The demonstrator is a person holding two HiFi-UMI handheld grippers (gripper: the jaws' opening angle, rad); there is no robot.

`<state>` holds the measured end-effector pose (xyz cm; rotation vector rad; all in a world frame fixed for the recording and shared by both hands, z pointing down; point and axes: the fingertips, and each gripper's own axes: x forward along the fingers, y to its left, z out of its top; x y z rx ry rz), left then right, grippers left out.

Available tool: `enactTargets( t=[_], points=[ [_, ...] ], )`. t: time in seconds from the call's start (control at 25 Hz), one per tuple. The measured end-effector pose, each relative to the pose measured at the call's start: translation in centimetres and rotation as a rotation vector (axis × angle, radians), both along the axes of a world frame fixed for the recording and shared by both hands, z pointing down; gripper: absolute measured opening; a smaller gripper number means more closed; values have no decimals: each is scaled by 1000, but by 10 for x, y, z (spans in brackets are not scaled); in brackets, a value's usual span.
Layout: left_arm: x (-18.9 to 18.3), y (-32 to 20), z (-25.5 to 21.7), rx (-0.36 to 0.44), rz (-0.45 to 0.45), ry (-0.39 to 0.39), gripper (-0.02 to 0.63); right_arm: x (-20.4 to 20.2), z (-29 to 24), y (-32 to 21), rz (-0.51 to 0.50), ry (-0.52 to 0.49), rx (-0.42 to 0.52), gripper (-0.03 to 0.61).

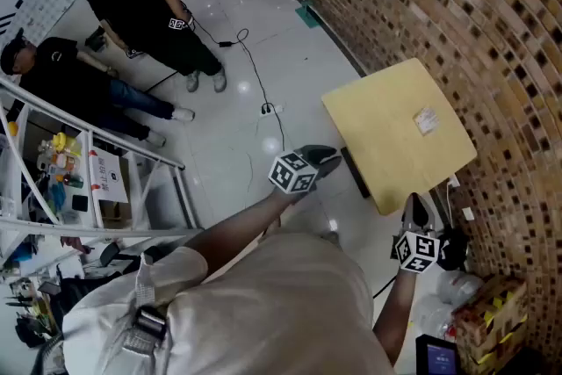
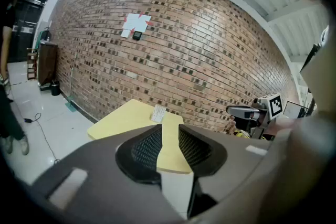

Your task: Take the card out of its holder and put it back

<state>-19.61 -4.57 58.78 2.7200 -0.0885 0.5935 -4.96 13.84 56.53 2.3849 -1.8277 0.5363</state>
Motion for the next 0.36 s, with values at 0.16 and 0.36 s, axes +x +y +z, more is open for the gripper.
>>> enactTargets(
  t=[0.16,0.36],
  points=[
    [-20,-8,3,-2,-51,-4,118,-3,-2,-13,-25,13,11,0],
    [-30,12,10,-37,-60,-9,118,-4,-7,11,-5,30,-13,0]
  ],
)
